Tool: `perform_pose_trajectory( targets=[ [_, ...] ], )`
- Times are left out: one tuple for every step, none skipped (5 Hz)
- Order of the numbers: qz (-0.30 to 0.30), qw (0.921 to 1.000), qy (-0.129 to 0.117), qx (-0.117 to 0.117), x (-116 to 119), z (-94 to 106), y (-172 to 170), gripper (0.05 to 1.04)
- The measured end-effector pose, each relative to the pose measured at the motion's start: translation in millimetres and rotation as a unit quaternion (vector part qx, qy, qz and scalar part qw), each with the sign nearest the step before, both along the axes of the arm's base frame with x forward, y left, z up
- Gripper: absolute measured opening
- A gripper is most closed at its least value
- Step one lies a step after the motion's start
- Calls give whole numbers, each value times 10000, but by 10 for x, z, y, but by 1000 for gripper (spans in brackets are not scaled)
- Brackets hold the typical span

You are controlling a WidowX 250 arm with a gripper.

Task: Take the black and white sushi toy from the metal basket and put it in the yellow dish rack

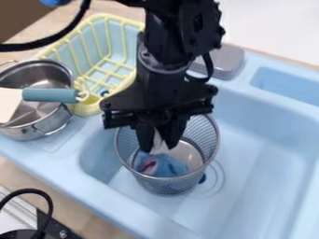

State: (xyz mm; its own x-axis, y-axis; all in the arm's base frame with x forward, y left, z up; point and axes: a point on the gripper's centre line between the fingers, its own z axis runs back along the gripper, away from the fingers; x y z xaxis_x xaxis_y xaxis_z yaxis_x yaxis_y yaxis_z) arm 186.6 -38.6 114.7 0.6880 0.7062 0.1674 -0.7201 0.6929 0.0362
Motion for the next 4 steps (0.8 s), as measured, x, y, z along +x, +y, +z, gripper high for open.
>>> perform_pose_trajectory(
  targets=[
    [-138, 9998, -145, -47, 5, 89, -88, 276],
    [-398, 9988, -273, -91, 94, 176, -210, 276],
    [-704, 9967, -415, -16, 244, 213, -288, 276],
    [-901, 9947, -498, 49, 414, 189, -320, 276]
  ],
)
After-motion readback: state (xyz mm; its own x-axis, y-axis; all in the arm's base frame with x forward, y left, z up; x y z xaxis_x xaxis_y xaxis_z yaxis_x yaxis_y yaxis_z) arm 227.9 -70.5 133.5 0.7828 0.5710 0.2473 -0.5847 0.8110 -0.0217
